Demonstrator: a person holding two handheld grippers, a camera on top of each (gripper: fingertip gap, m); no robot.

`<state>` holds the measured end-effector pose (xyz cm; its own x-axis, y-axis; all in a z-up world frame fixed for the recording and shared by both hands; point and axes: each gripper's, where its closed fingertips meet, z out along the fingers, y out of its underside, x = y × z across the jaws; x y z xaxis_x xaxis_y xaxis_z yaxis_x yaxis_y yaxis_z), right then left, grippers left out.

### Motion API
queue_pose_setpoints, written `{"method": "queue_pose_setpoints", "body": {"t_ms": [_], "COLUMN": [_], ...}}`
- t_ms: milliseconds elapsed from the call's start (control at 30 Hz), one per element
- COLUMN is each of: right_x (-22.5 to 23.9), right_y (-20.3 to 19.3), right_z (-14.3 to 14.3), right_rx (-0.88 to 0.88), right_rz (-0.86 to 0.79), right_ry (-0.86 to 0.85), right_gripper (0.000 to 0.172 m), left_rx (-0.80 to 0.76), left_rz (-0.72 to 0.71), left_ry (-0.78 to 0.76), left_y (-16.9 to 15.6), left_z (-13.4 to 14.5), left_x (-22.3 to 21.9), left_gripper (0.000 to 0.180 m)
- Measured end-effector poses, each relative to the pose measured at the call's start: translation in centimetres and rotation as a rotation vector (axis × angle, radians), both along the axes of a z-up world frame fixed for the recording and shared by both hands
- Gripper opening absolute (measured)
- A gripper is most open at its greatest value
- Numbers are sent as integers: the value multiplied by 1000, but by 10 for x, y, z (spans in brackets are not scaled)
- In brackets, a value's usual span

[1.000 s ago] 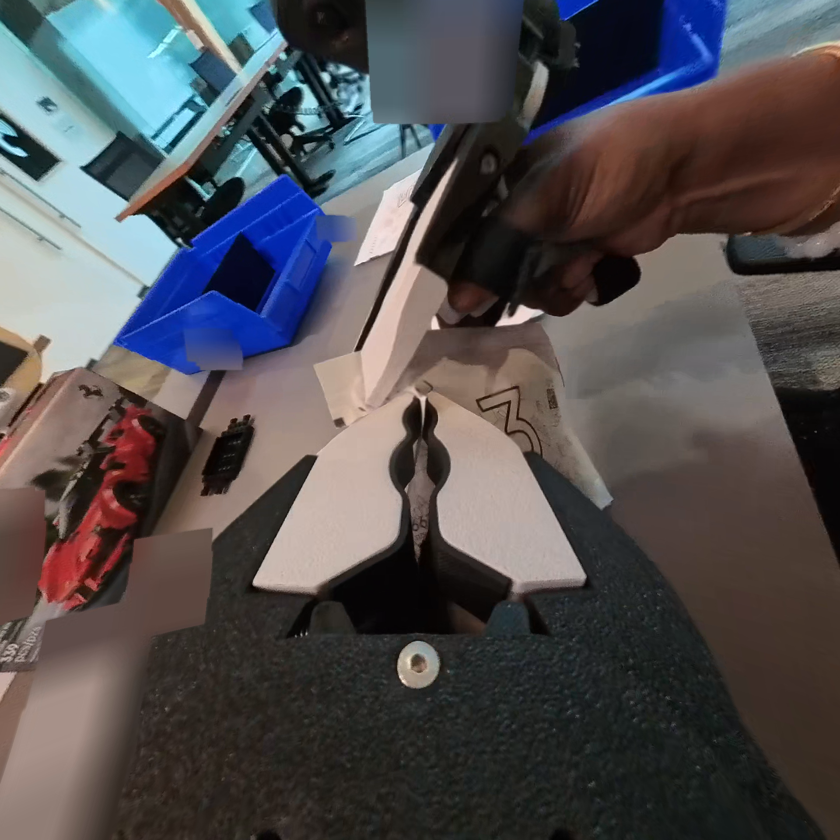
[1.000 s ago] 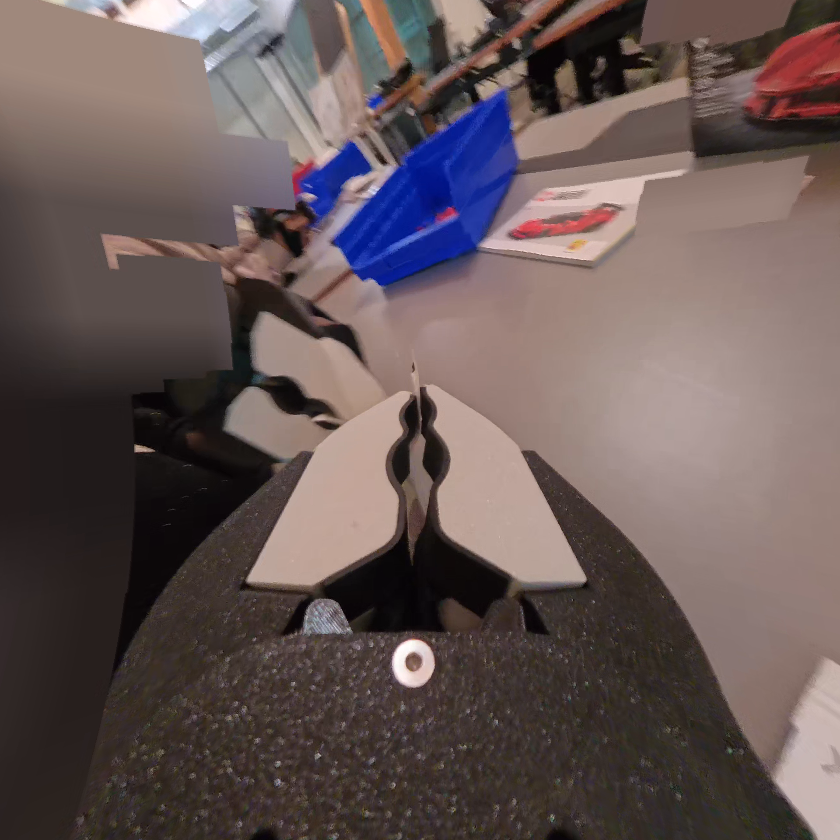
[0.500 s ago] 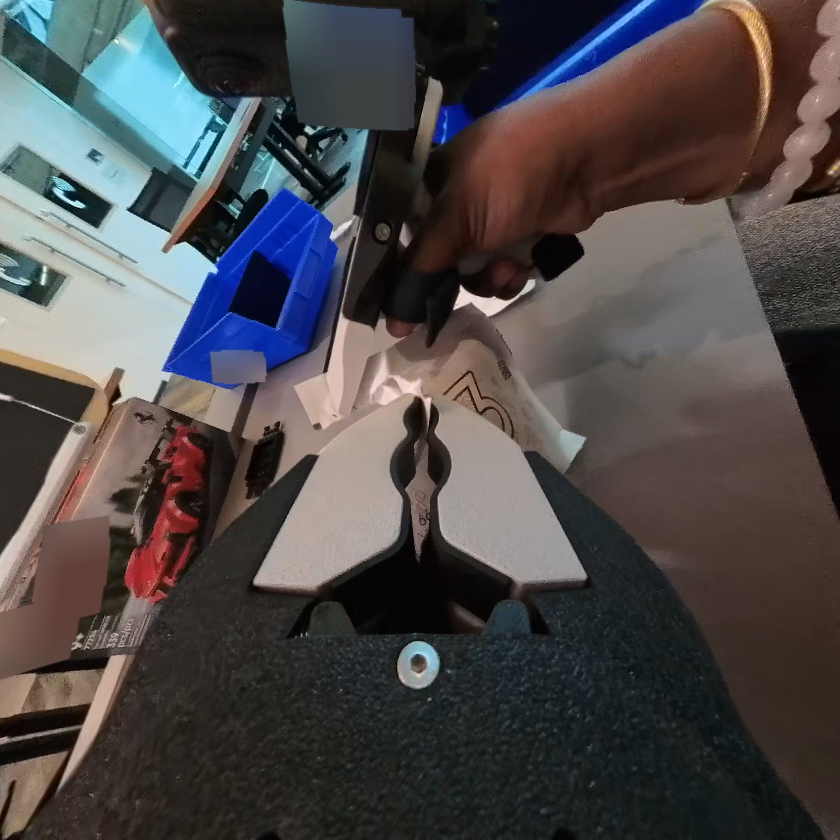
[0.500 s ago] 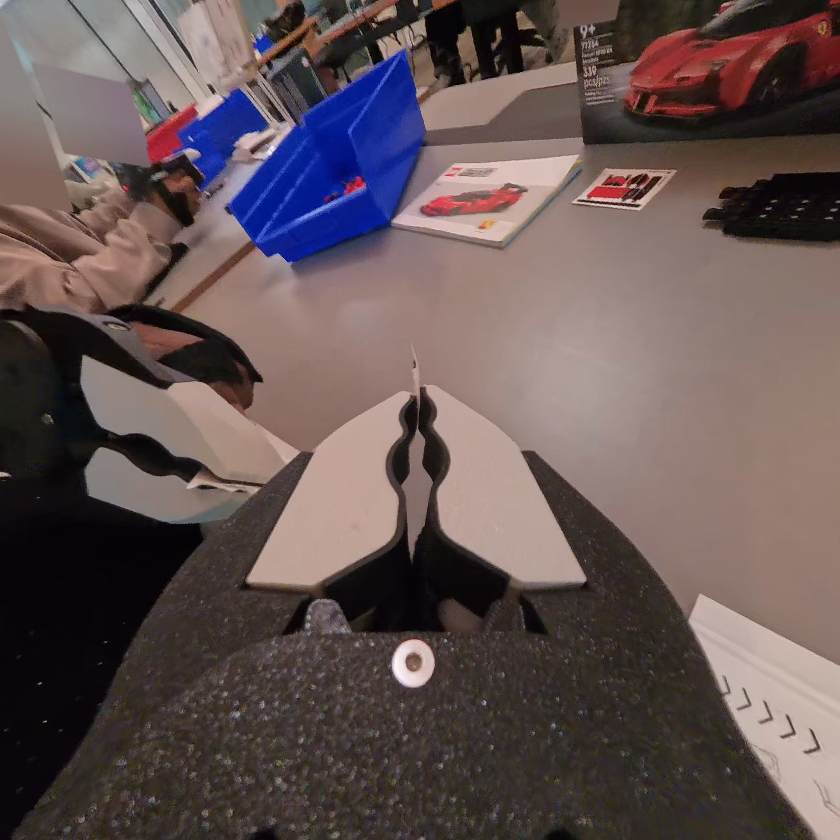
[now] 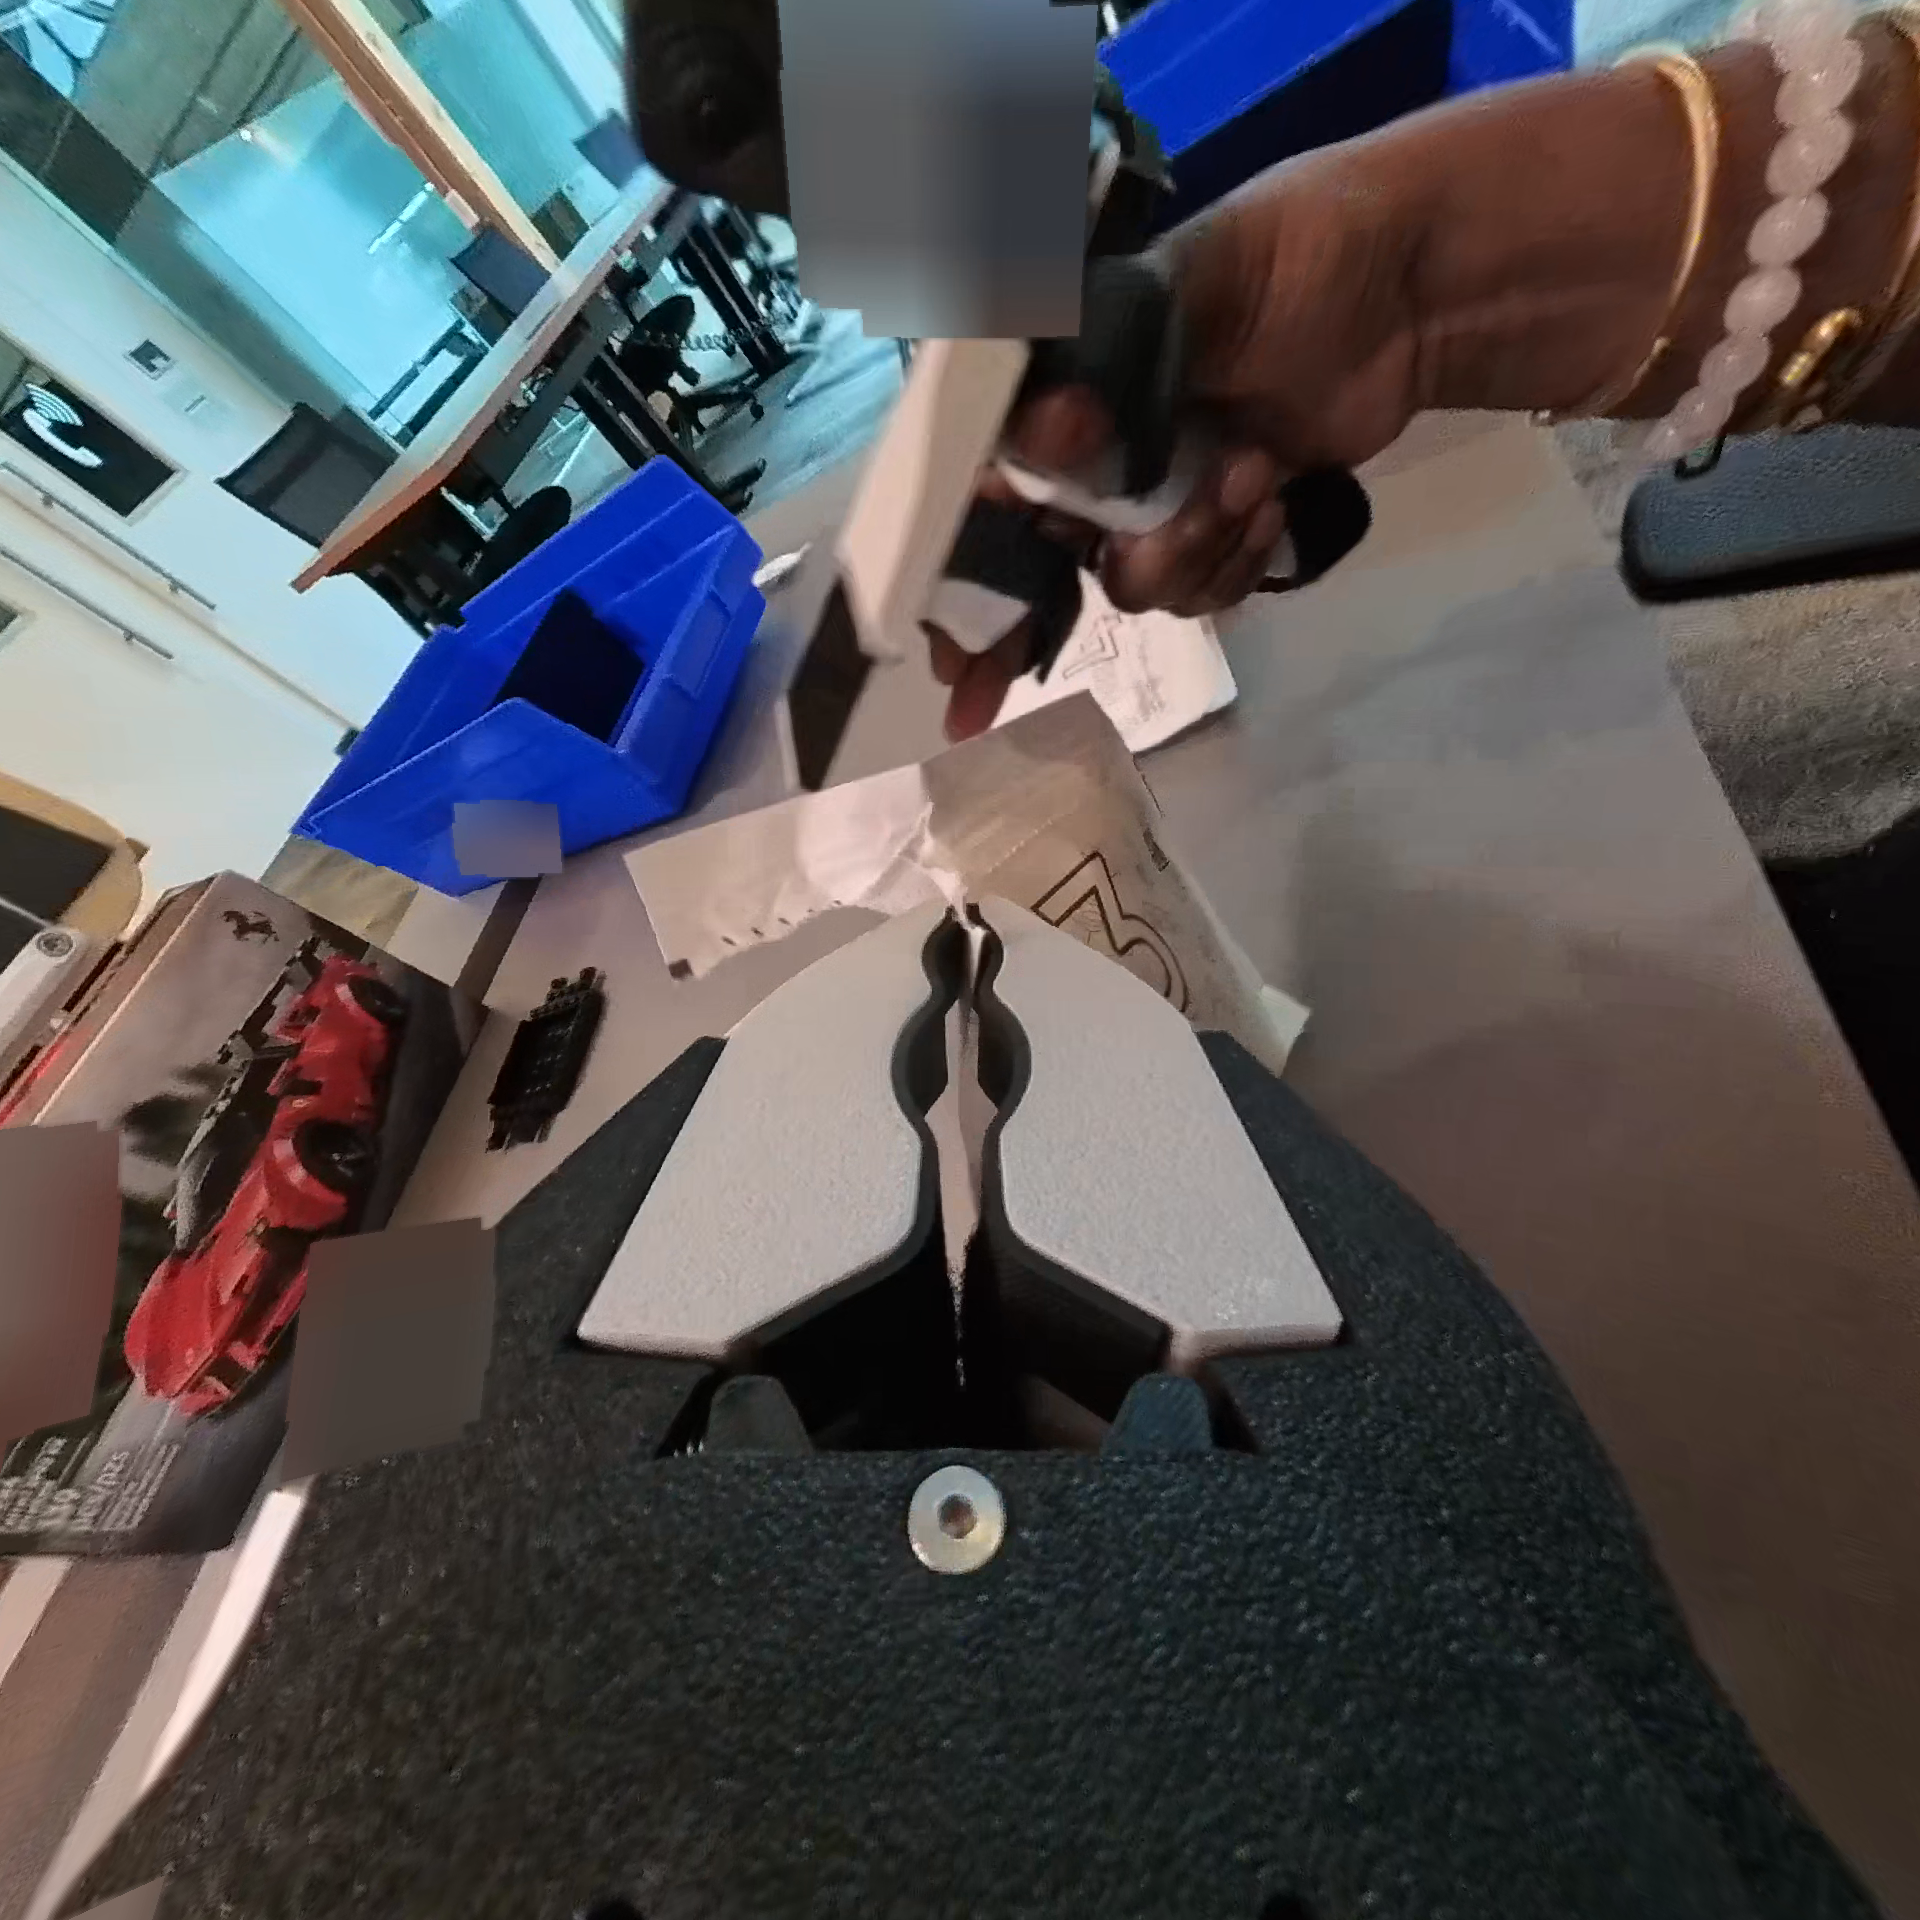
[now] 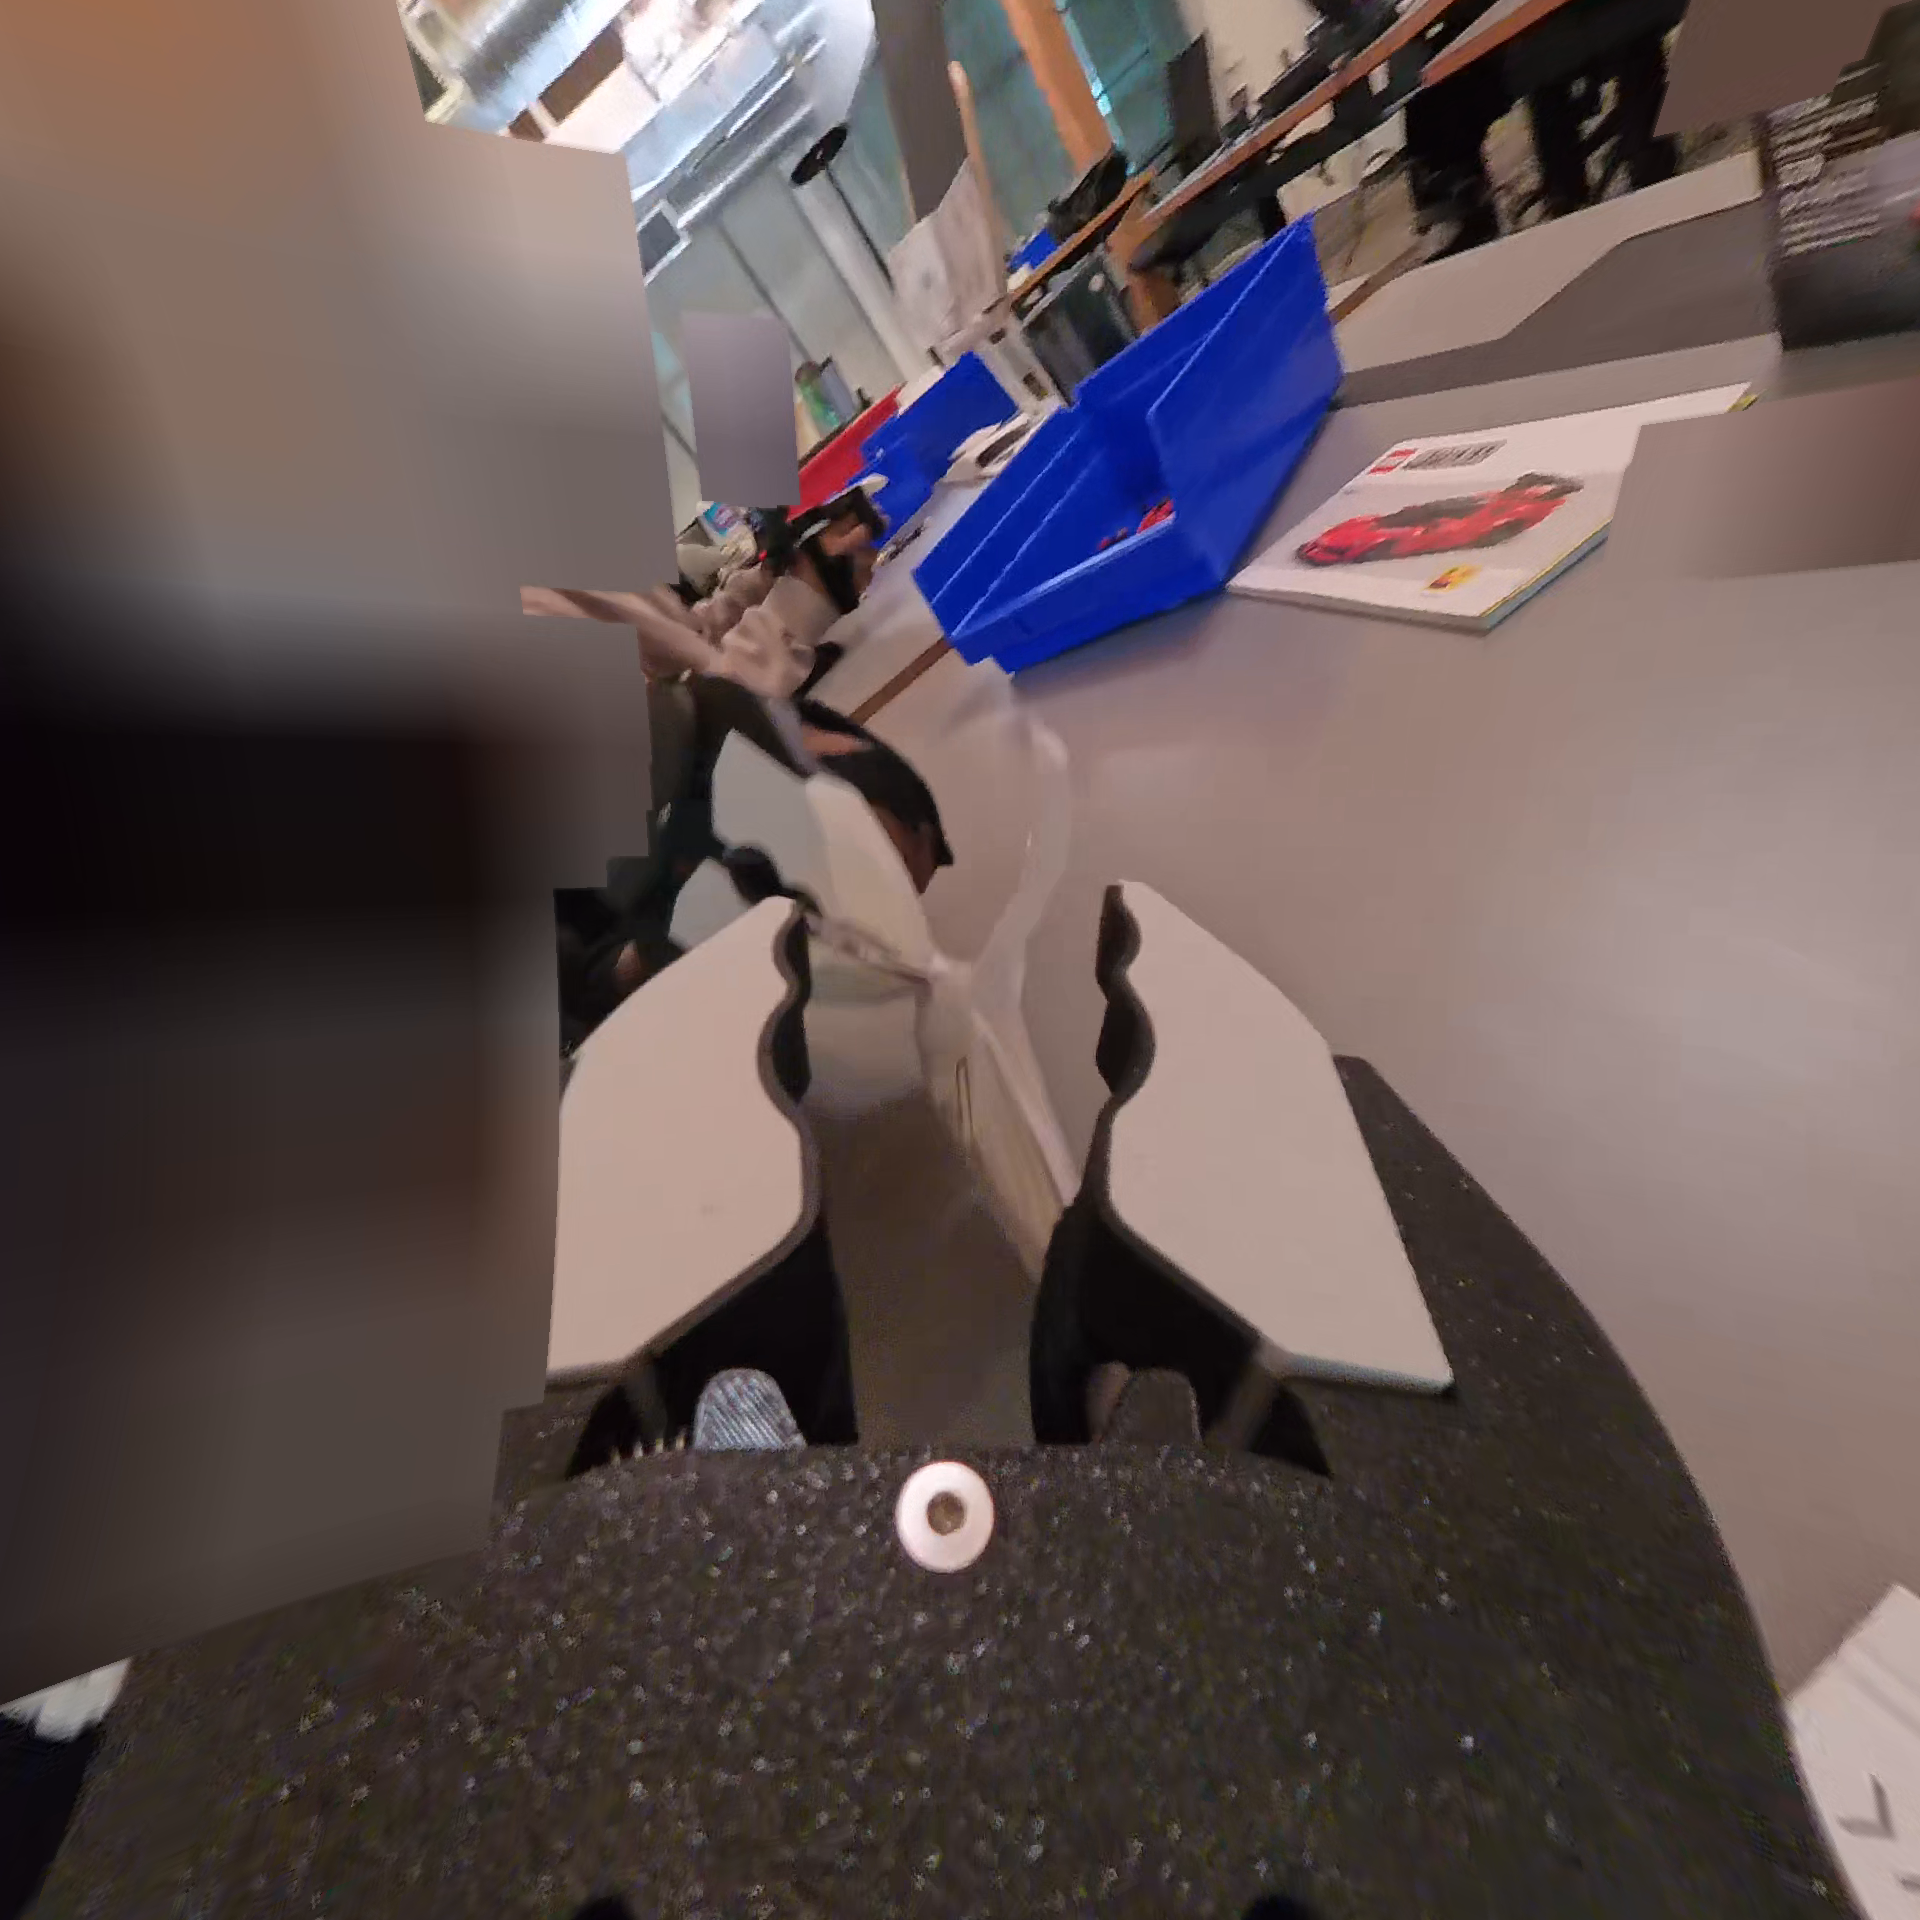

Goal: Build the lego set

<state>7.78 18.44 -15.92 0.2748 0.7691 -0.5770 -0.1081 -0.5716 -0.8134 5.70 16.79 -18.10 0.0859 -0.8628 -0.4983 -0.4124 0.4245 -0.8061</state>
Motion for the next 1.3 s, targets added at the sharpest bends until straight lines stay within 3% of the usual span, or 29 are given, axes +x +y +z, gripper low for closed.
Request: {"method": "queue_pose_setpoints", "body": {"t_ms": [167,267,367,467,567,667,733,833,900,967,1033,1167,1300], "right_x": [18,16,14,8,4,9,9,15,16,11,3,-11,-15], "right_y": [-7,0,11,22,13,11,11,12,10,5,2,-5,-4], "right_z": [-43,-36,-25,-20,1,18,15,7,1,-5,-12,-10,-19], "right_rx": [-16,1,40,133,220,315,304,320,313,290,272,292,268], "right_rz": [-12,-98,-171,-210,-137,-169,-161,-172,-144,-91,-41,33,41], "right_ry": [-142,111,275,221,292,300,196,21,-70,-141,-199,-137,-106], "right_gripper": [62,62,50,50,33,19,9,9,9,9,9,9,9], "left_rx": [-127,-292,-400,-511,-571,-598,-558,-450,-321,-236,-253,-454,-458], "left_rz": [34,38,5,-35,-46,-53,-23,63,68,25,-105,-327,-358], "left_ry": [-200,-402,-538,-626,-725,-734,-655,-501,-383,-222,-25,321,535], "left_y": [15,23,27,31,36,38,43,59,63,59,42,12,8], "left_z": [9,19,29,40,54,56,51,56,75,90,87,57,30], "left_x": [-10,-17,-20,-20,-25,-23,-24,-41,-46,-34,-7,28,35], "left_gripper": [0,0,0,0,0,0,6,43,43,27,5,7,1]}}
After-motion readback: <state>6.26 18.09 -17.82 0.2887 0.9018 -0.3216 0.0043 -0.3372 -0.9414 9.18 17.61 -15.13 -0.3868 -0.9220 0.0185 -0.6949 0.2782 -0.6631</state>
